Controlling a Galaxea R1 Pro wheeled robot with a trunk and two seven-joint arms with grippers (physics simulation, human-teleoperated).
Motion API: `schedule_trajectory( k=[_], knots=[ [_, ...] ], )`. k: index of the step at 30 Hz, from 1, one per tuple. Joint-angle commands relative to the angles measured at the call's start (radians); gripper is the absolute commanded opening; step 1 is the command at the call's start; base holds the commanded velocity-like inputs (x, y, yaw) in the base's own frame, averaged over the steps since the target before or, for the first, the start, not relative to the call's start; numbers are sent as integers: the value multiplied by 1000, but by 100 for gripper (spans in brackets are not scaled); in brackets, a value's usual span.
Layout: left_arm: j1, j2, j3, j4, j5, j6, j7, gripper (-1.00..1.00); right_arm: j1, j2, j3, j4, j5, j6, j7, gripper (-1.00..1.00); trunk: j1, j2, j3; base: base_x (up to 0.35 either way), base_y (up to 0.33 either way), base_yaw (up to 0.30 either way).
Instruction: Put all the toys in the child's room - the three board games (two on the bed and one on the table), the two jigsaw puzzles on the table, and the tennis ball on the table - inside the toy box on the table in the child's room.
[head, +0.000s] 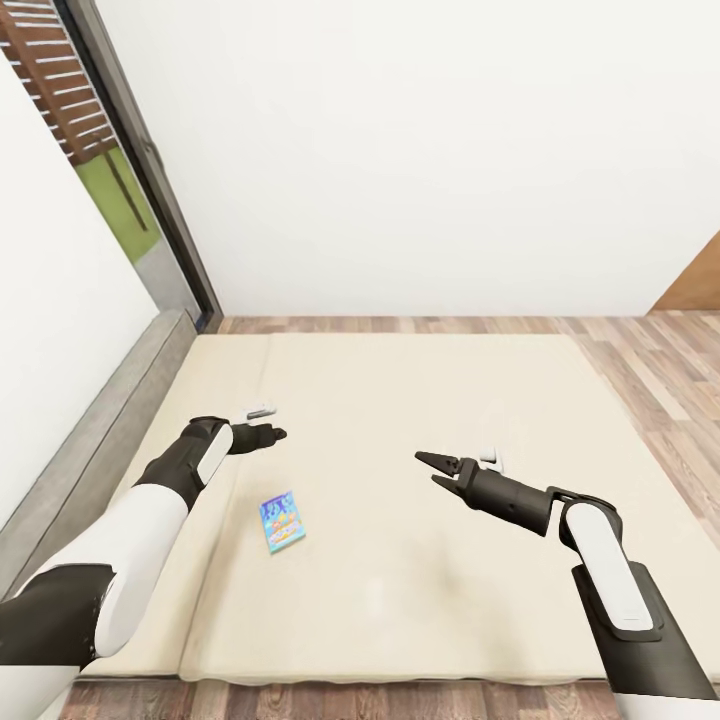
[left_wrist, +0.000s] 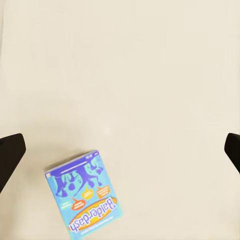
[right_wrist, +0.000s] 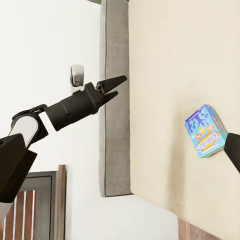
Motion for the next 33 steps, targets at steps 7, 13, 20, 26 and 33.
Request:
schedule_trajectory(
  k=[7,13,20,26,33],
  knots=[
    [0,0,-1,-1,3,5,-2,100,-1,0,-2,1,10,4,10,100,0,-2,-13,0,0,0],
    [1,-1,-1,-1,3,4,-3,100,-1,0,-3,8,13,4,10,100,0,-2,-23,0,0,0],
    [2,-1,-1,-1,3,4,-2,100,-1,0,-4,48,16,4,10,100,0,-2,-31,0,0,0],
    [4,-2,0,-1,3,4,-3,100,-1,1,-2,63,15,4,10,100,0,-2,-32,0,0,0],
    [4,-1,-1,-1,2,4,-3,100,-1,2,-5,62,14,4,11,100,0,-2,-33,0,0,0]
  ],
)
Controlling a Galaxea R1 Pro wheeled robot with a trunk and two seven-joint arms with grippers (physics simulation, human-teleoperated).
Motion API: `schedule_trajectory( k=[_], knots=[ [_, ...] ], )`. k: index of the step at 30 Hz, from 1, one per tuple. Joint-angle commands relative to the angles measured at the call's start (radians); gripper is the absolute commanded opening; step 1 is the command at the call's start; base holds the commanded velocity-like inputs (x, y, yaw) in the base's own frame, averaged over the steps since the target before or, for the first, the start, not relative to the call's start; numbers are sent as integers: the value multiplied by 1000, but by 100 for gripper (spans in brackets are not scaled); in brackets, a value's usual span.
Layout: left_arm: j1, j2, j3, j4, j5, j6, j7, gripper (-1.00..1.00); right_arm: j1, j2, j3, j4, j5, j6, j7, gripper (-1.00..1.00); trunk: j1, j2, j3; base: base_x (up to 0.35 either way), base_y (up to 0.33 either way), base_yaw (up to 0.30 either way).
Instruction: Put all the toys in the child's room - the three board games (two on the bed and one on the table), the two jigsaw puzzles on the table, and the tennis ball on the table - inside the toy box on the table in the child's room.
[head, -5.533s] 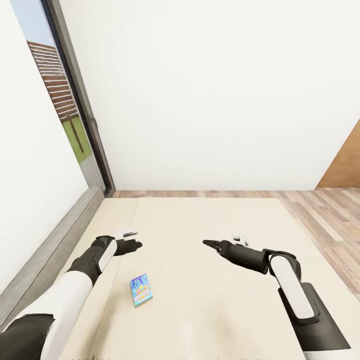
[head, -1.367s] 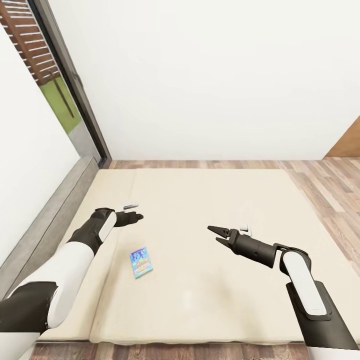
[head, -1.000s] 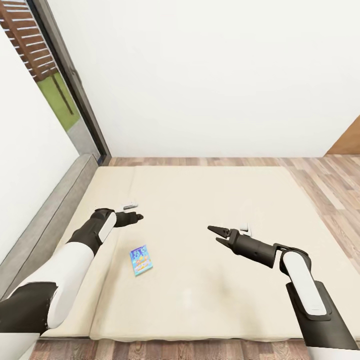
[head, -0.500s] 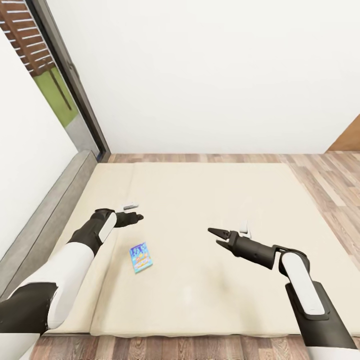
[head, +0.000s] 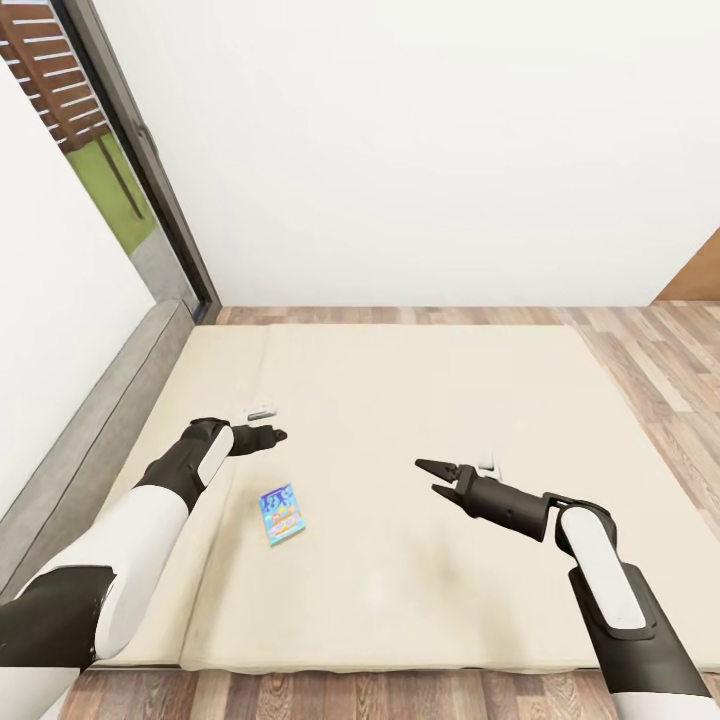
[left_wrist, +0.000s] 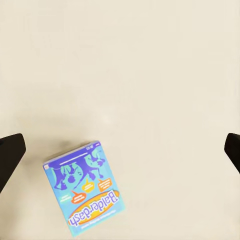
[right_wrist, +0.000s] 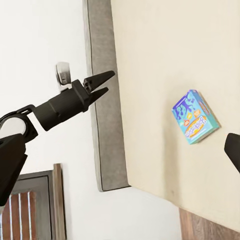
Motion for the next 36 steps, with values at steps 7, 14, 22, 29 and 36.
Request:
schedule_trajectory(
  k=[7,14,22,29,36],
  knots=[
    [0,1,-1,-1,2,5,-1,100,-1,0,-1,-3,9,4,11,100,1,-2,-1,0,0,0],
    [0,1,-2,-1,2,5,-1,100,-1,0,-2,-7,8,4,11,100,1,-2,-2,0,0,0],
    [0,0,-1,-1,3,5,-1,100,-1,0,-2,-8,8,4,12,100,1,-2,-2,2,0,0],
    [0,-1,-1,-1,3,5,-2,100,-1,0,-2,-8,8,4,12,100,1,-2,-2,120,29,0],
    [0,-1,-1,-1,3,4,-4,100,-1,0,0,-8,8,4,12,100,1,-2,-2,67,19,0]
  ],
)
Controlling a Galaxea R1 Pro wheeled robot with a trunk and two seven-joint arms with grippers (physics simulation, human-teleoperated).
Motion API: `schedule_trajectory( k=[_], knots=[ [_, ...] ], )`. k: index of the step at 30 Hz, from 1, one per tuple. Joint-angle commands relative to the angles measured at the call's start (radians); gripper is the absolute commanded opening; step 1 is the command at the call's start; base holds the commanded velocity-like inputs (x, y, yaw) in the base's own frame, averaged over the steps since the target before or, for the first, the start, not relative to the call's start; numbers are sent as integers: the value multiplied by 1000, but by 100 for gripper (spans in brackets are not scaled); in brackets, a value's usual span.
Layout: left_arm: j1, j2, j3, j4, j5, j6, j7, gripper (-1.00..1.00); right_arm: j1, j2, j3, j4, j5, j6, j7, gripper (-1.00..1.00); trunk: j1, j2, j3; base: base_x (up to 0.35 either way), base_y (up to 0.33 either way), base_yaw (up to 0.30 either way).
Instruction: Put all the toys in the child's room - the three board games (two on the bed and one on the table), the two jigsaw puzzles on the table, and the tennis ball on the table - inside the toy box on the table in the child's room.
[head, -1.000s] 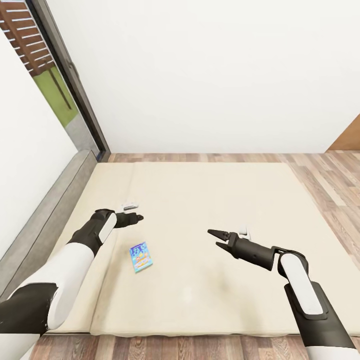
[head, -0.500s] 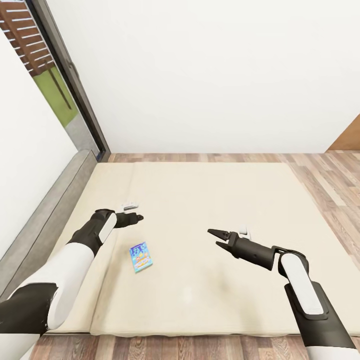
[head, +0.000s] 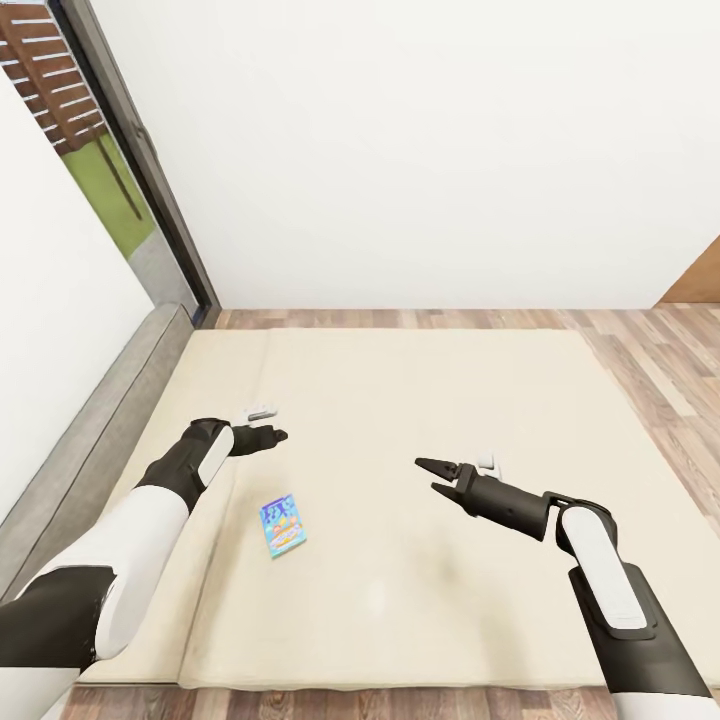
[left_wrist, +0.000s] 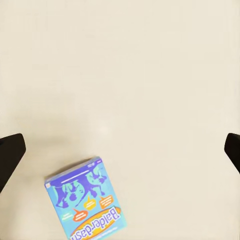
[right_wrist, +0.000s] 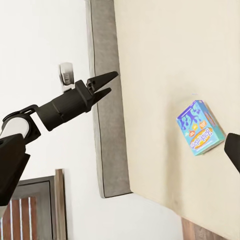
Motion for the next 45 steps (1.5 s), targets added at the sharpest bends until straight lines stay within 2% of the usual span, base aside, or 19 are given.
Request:
schedule_trajectory(
  k=[1,13,24,29,34,40,45],
  knots=[
    [0,1,-1,-1,2,5,-1,100,-1,0,-1,0,10,4,10,100,1,-2,-1,17,5,0],
    [0,1,-2,-1,1,4,-2,100,-1,0,-4,-1,10,4,10,100,1,-2,-2,3,1,0],
    [0,1,-2,10,2,-10,1,100,-1,0,-3,0,7,4,10,100,1,-2,-17,0,0,0],
    [0,1,-2,55,1,-52,3,100,-1,0,-2,0,7,4,11,100,1,-2,-25,0,0,0],
    [0,2,-2,120,1,-123,3,100,-1,0,0,1,8,4,12,100,1,-2,-33,0,0,0],
    [14,3,-2,139,2,-158,3,100,-1,0,0,2,9,4,12,100,1,-2,-43,0,0,0],
    [47,3,-2,142,3,-194,-3,100,-1,1,2,4,10,4,11,100,1,-2,-51,0,0,0]
  ],
)
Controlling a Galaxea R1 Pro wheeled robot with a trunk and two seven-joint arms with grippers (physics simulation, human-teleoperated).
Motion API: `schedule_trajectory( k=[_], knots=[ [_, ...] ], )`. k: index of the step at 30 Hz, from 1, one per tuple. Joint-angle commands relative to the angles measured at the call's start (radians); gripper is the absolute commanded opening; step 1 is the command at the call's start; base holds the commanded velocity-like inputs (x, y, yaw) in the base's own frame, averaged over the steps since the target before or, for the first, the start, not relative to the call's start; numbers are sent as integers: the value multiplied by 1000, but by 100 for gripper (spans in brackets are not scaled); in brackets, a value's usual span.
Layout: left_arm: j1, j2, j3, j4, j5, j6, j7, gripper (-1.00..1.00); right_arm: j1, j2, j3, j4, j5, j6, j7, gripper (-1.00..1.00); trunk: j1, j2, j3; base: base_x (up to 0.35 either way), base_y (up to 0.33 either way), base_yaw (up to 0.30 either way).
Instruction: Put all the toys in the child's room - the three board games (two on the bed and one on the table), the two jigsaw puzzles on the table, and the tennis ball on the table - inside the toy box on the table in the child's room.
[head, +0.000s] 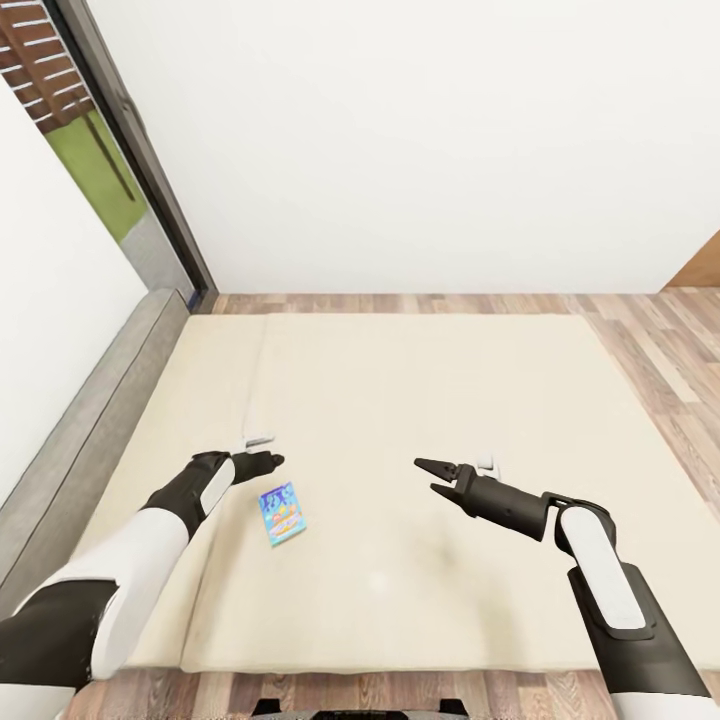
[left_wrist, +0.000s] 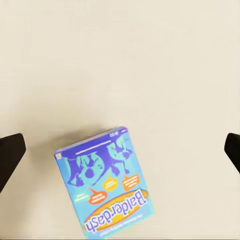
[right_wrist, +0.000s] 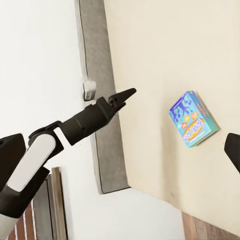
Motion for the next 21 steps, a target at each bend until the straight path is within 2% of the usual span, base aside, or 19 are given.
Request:
schedule_trajectory(
  k=[1,7,21],
  knots=[
    [7,1,-1,-1,6,3,-2,100,-1,1,-1,0,10,4,10,100,0,-2,-3,0,0,0],
    [41,-2,-1,-17,10,-12,-3,100,-1,1,-1,4,10,4,10,100,0,-2,-13,0,0,0],
    [48,0,7,-22,7,-11,4,100,-1,2,0,5,12,4,6,100,0,-2,-35,0,0,0]
  ],
)
